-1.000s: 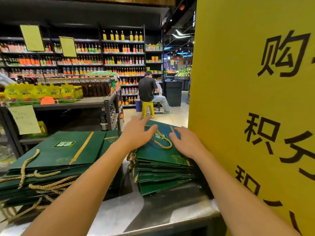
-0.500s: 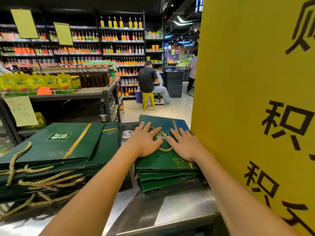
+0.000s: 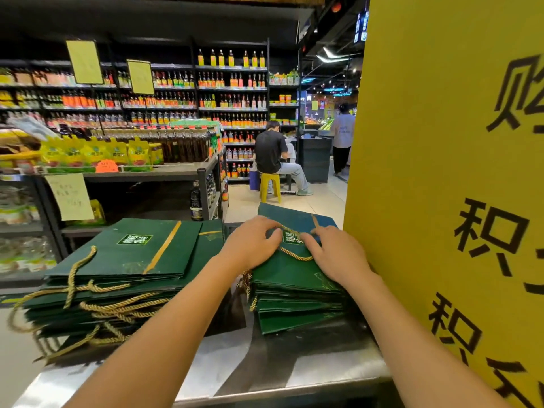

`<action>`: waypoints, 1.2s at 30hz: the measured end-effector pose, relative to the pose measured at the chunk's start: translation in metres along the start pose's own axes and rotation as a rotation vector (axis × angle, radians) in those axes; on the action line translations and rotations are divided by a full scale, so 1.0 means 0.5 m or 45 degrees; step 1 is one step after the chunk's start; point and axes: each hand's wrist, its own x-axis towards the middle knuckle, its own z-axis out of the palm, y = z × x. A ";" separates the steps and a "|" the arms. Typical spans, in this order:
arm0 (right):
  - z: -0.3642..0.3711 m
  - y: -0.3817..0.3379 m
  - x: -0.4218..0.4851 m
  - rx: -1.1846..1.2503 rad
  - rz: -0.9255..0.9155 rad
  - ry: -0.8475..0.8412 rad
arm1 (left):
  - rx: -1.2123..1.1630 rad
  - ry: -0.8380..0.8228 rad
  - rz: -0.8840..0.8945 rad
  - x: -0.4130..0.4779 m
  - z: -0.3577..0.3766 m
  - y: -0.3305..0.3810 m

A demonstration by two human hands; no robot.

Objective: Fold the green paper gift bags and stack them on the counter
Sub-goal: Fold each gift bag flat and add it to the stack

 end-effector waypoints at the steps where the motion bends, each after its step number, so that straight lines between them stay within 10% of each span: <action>1: -0.013 -0.016 -0.001 0.048 -0.012 0.043 | -0.018 0.032 -0.007 -0.010 -0.021 -0.002; 13: -0.039 -0.373 -0.045 0.307 -0.461 -0.028 | 0.304 0.262 -0.520 -0.273 -0.283 -0.239; 23: 0.079 -0.456 -0.043 0.270 -0.105 -0.410 | -0.244 0.525 -0.958 -0.412 -0.298 -0.375; 36: 0.020 -0.439 -0.089 1.295 0.130 -0.277 | -0.614 0.927 -0.990 -0.423 -0.253 -0.374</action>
